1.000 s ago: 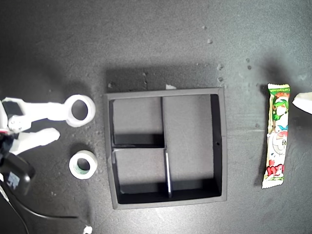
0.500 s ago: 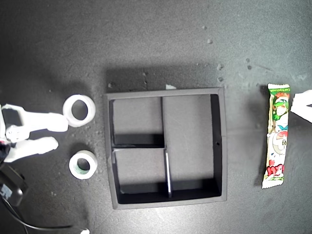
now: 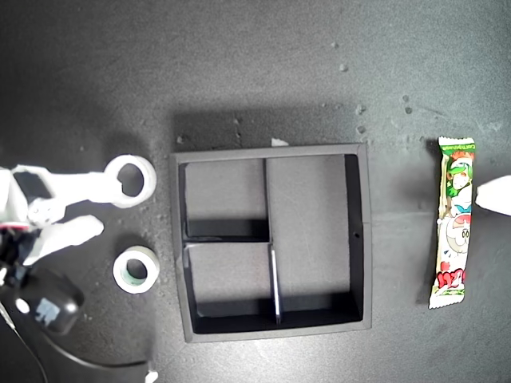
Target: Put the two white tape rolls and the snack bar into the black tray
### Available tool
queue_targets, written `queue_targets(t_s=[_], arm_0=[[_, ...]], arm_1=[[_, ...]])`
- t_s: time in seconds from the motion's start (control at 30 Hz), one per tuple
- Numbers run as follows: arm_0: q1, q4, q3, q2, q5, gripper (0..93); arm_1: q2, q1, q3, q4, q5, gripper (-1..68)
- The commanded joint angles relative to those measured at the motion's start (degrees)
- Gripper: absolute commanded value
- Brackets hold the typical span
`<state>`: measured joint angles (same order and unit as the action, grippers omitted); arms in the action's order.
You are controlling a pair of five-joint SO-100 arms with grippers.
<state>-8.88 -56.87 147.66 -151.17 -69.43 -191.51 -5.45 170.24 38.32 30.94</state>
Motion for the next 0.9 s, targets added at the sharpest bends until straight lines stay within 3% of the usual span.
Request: queue_targets(t_s=[0.0, 0.47, 0.63, 0.8, 0.87], arm_0=[[1.32, 2.90, -3.60, 6.68, -0.79, 17.2], [1.41, 8.35, -12.48, 29.71, 0.97, 17.2], [1.93, 10.28, -14.06, 36.91, 0.26, 16.1], [2.55, 11.25, -15.21, 40.78, -1.05, 14.4], [2.81, 11.25, -15.29, 40.96, -1.14, 13.2]], arm_1=[[0.18, -1.23, -3.60, 1.93, -1.67, 8.7], [-0.35, -0.62, 0.18, 7.73, 2.81, 9.7], [0.18, -1.41, -2.72, 13.89, 0.44, 20.5], [0.18, -2.90, -7.29, 21.18, -2.81, 25.8], [0.79, -3.43, -6.86, 20.04, -4.92, 26.9]])
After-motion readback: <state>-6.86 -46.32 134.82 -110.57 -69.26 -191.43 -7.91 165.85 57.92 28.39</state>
